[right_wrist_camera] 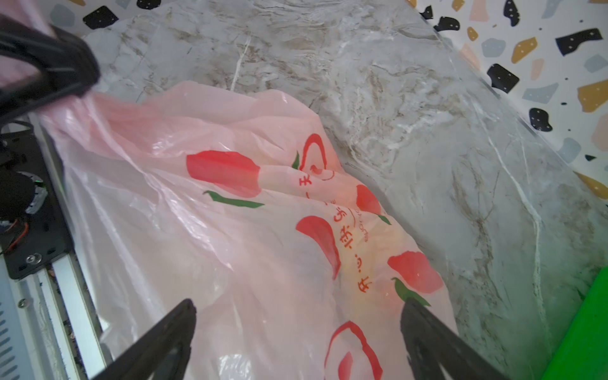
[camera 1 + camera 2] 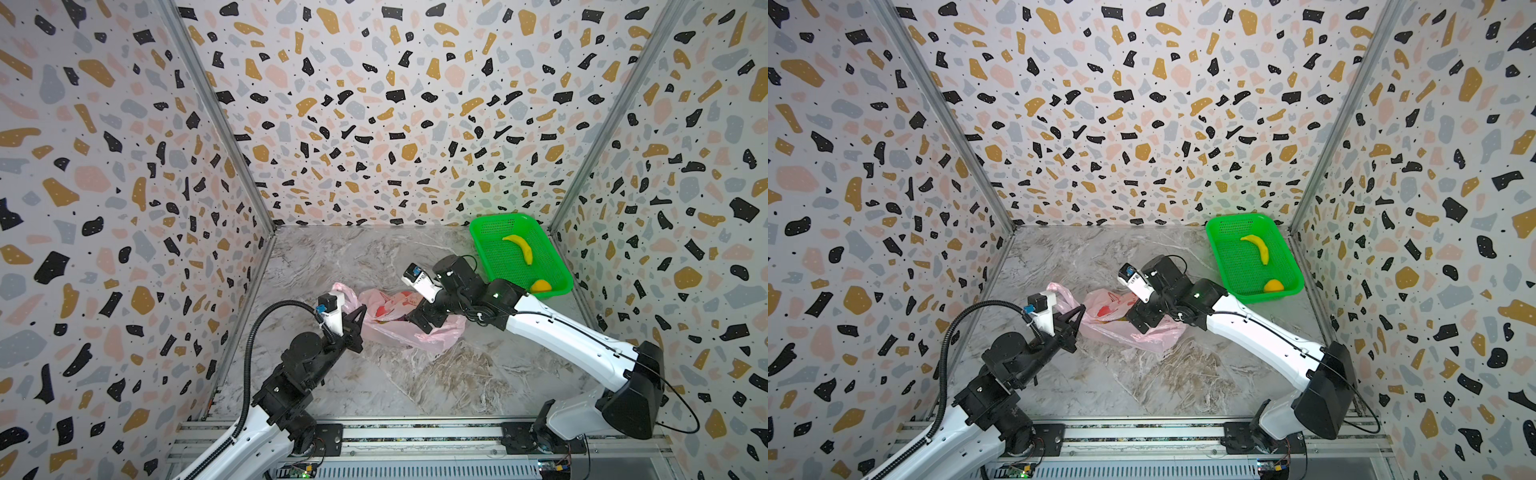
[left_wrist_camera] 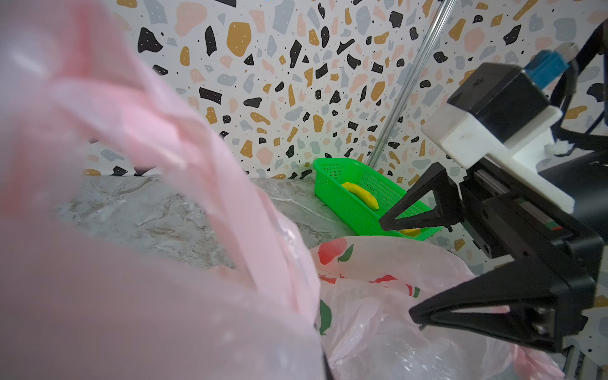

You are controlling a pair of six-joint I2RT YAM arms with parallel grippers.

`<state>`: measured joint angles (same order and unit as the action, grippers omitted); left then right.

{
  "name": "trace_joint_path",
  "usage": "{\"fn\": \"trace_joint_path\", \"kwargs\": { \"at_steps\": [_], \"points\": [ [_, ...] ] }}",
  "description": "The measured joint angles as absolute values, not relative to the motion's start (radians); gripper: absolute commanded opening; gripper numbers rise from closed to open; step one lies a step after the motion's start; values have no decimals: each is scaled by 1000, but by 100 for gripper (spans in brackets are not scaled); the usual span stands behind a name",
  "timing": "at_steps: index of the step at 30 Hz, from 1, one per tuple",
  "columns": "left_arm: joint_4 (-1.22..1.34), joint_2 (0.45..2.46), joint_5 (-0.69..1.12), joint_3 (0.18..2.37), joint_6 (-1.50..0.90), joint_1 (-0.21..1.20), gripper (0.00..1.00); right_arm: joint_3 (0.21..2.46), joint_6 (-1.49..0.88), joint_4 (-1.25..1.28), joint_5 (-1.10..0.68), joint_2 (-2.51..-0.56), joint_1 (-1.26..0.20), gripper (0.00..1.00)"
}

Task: Untie the knot of the plastic bag and take out the fruit
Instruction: Open the plastic bag at the center of the table.

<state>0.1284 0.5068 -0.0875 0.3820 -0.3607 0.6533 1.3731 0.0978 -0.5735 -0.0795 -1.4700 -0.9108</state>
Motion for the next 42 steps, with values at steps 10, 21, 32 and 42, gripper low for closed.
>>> {"fn": "trace_joint_path", "kwargs": {
  "at_steps": [10, 21, 32, 42],
  "points": [
    [120, 493, -86, 382, -361, 665, 0, 1317, 144, -523, 34, -1527, -949, 58],
    [60, 496, -87, 394, -361, 678, 45, 1229, 92, -336, 132, -1525, -904, 0],
    [19, 520, -83, 407, -362, 682, 69, 1229, 62, -313, 118, -1480, -889, 0],
    [-6, 563, -91, 423, -353, 709, 89, 1253, 27, -323, 73, -1487, -847, 0]
  ]
}}
